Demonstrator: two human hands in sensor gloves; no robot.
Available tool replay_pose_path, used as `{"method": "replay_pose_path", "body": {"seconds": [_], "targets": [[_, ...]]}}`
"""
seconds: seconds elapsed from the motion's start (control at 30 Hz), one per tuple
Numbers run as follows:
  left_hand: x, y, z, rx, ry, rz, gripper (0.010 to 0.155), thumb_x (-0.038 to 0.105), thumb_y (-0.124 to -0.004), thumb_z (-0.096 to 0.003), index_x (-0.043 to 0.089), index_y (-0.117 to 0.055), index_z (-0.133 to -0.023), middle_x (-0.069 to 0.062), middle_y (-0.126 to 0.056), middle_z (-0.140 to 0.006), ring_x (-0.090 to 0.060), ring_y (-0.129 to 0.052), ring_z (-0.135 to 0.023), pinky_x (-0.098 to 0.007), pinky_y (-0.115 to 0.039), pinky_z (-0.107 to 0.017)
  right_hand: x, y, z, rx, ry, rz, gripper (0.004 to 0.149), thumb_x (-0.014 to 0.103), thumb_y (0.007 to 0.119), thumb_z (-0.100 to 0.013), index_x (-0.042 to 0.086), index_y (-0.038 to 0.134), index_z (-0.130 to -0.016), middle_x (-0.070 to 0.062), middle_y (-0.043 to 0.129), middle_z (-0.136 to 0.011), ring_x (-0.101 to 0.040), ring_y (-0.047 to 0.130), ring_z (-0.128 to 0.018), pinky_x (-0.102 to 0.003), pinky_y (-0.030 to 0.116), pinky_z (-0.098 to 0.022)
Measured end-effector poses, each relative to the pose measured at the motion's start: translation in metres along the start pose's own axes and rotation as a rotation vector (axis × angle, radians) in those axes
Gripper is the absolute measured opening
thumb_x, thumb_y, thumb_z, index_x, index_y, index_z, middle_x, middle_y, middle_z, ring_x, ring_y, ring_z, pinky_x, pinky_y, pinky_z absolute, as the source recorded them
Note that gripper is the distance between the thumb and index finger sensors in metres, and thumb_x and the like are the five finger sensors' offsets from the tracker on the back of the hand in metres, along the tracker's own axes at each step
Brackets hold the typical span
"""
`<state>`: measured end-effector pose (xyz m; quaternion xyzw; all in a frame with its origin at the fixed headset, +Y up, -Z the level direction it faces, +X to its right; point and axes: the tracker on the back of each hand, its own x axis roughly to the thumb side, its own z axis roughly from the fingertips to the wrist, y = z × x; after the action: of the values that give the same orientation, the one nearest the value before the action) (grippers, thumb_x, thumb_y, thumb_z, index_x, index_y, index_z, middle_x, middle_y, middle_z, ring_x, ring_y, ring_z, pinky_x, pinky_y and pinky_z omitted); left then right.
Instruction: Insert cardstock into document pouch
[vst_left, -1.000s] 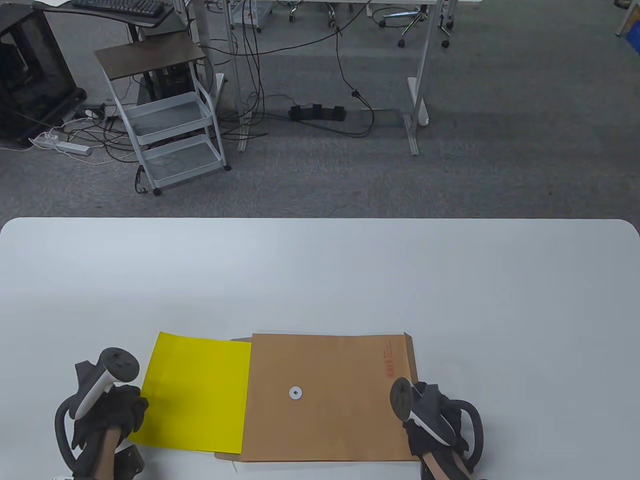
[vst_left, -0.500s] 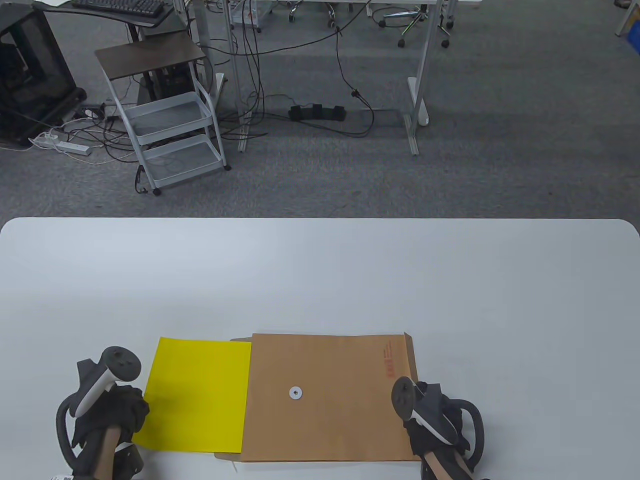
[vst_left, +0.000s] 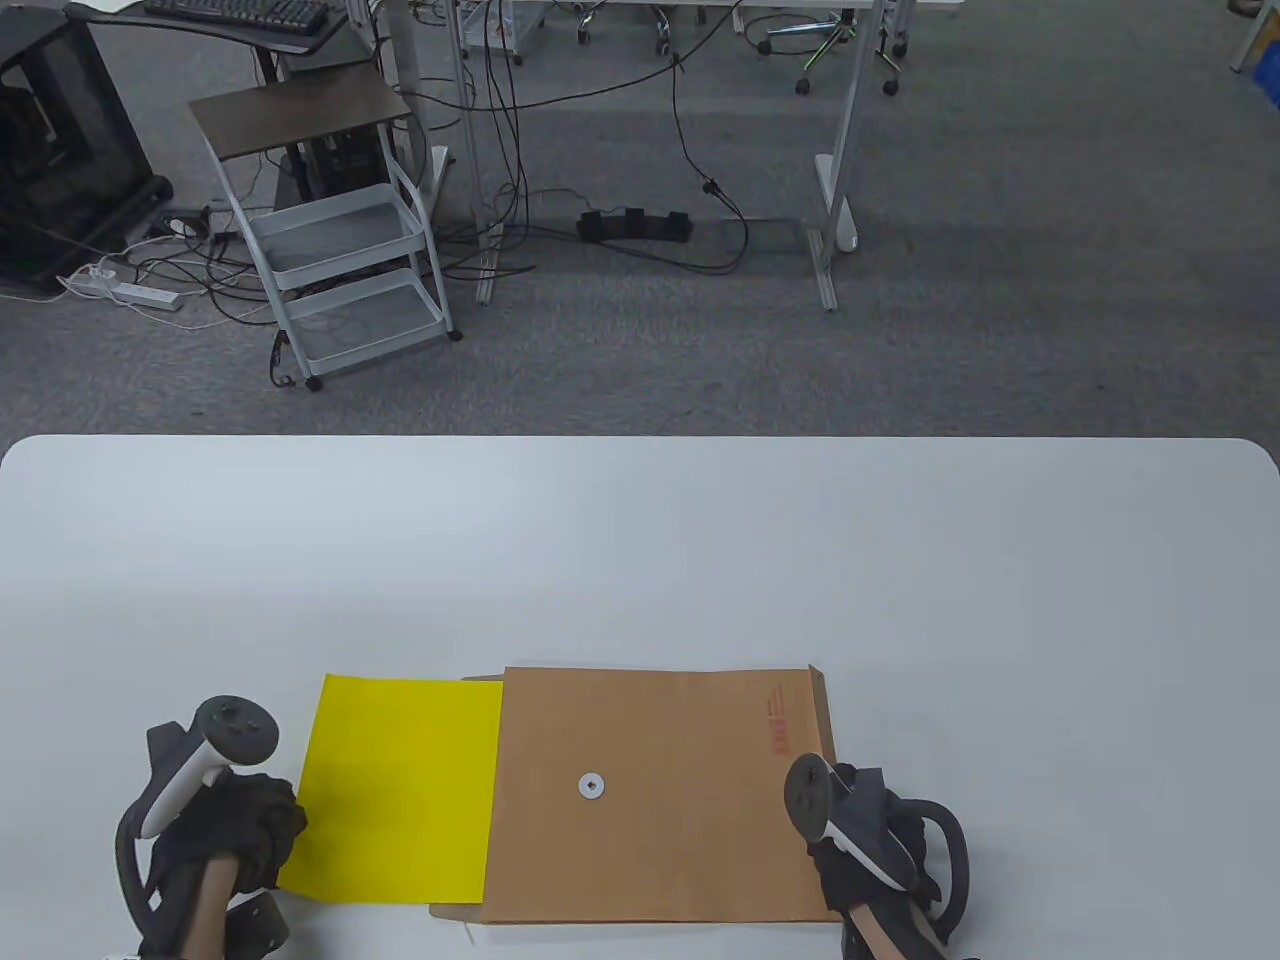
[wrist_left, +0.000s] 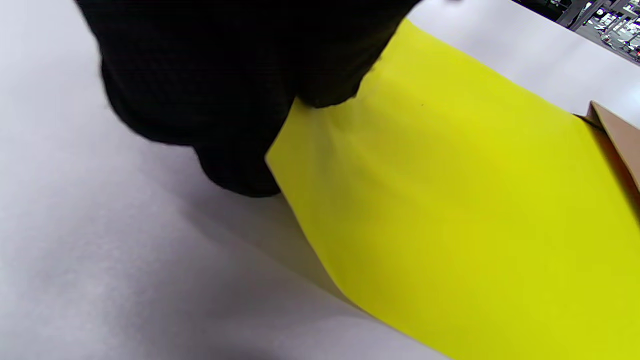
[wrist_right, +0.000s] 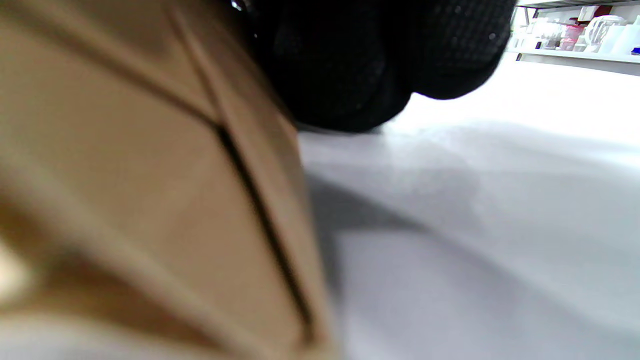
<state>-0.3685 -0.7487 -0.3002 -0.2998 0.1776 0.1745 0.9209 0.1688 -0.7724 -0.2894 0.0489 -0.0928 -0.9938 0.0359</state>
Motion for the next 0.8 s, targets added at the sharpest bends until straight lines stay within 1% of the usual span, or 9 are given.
{"method": "replay_pose_path", "body": {"seconds": [0.33, 0.4, 0.43, 0.47, 0.5, 0.53, 0.57, 0.67, 0.8], "targets": [[0.005, -0.003, -0.001, 0.009, -0.014, -0.021, 0.041, 0.026, -0.081, -0.0635, 0.001, -0.084, -0.096, -0.01, -0.105, -0.074, -0.022, -0.114, -0.047, -0.035, -0.095, -0.039, 0.0, 0.001, 0.001, -0.022, -0.001, 0.009, 0.032, 0.02, 0.062, -0.076, -0.003, 0.064, -0.097, -0.013, 0.084, -0.069, -0.018, 0.094, -0.045, -0.042, 0.08, -0.043], [0.006, -0.003, -0.001, 0.013, -0.022, -0.021, 0.041, 0.026, -0.081, -0.0637, 0.002, -0.084, -0.096, -0.01, -0.105, -0.074, -0.022, -0.114, -0.047, -0.035, -0.095, -0.039, -0.001, 0.001, 0.001, -0.03, 0.006, -0.001, 0.03, 0.02, 0.063, -0.076, -0.002, 0.065, -0.097, -0.012, 0.085, -0.068, -0.017, 0.094, -0.044, -0.041, 0.08, -0.043], [0.007, -0.004, -0.001, 0.019, -0.027, -0.022, 0.041, 0.026, -0.081, -0.0637, 0.002, -0.084, -0.096, -0.01, -0.105, -0.074, -0.022, -0.114, -0.047, -0.035, -0.095, -0.039, -0.002, 0.001, 0.001, -0.038, 0.011, -0.007, 0.024, 0.016, 0.062, -0.08, -0.002, 0.066, -0.096, -0.012, 0.085, -0.067, -0.017, 0.094, -0.043, -0.041, 0.08, -0.042], [0.007, -0.005, -0.001, 0.024, -0.03, -0.024, 0.041, 0.026, -0.081, -0.0637, 0.001, -0.083, -0.096, -0.01, -0.105, -0.074, -0.022, -0.114, -0.047, -0.035, -0.095, -0.039, -0.002, 0.001, 0.001, -0.046, 0.014, -0.012, 0.025, 0.017, 0.062, -0.079, -0.001, 0.067, -0.096, -0.011, 0.086, -0.066, -0.016, 0.095, -0.042, -0.04, 0.081, -0.042], [0.009, -0.006, 0.0, 0.033, -0.035, -0.028, 0.041, 0.027, -0.08, -0.0638, 0.002, -0.083, -0.096, -0.009, -0.105, -0.074, -0.022, -0.114, -0.047, -0.034, -0.095, -0.039, -0.003, 0.002, 0.001, -0.057, 0.017, -0.017, 0.031, 0.022, 0.064, -0.075, -0.001, 0.067, -0.095, -0.011, 0.086, -0.065, -0.016, 0.095, -0.042, -0.04, 0.081, -0.041], [0.01, -0.006, -0.001, 0.04, -0.038, -0.031, 0.041, 0.027, -0.08, -0.0637, 0.002, -0.083, -0.096, -0.009, -0.105, -0.073, -0.021, -0.114, -0.047, -0.034, -0.095, -0.039, -0.003, 0.001, 0.001, -0.06, 0.016, -0.021, 0.032, 0.024, 0.065, -0.074, 0.0, 0.068, -0.095, -0.011, 0.086, -0.065, -0.015, 0.095, -0.041, -0.04, 0.081, -0.041], [0.012, -0.007, -0.001, 0.047, -0.042, -0.037, 0.041, 0.027, -0.08, -0.0637, 0.002, -0.083, -0.096, -0.009, -0.105, -0.073, -0.021, -0.114, -0.047, -0.034, -0.095, -0.039, -0.004, 0.002, 0.001, -0.059, 0.018, -0.021, 0.028, 0.021, 0.064, -0.076, 0.0, 0.068, -0.095, -0.011, 0.086, -0.065, -0.015, 0.095, -0.041, -0.04, 0.081, -0.041], [0.017, -0.009, 0.0, 0.076, -0.043, -0.068, 0.041, 0.027, -0.08, -0.0636, 0.001, -0.084, -0.095, -0.008, -0.105, -0.072, -0.02, -0.114, -0.046, -0.034, -0.095, -0.039, -0.004, 0.002, 0.001, -0.059, 0.02, -0.025, 0.028, 0.021, 0.063, -0.076, 0.0, 0.068, -0.095, -0.01, 0.086, -0.065, -0.015, 0.095, -0.041, -0.039, 0.081, -0.041], [0.019, -0.01, 0.0, 0.087, -0.043, -0.084, 0.041, 0.028, -0.08, -0.0636, 0.001, -0.084, -0.095, -0.008, -0.105, -0.072, -0.02, -0.114, -0.046, -0.033, -0.095, -0.039, -0.004, 0.002, 0.0, -0.059, 0.021, -0.023, 0.027, 0.02, 0.063, -0.077, 0.001, 0.068, -0.095, -0.01, 0.086, -0.065, -0.015, 0.095, -0.041, -0.039, 0.081, -0.041]]}}
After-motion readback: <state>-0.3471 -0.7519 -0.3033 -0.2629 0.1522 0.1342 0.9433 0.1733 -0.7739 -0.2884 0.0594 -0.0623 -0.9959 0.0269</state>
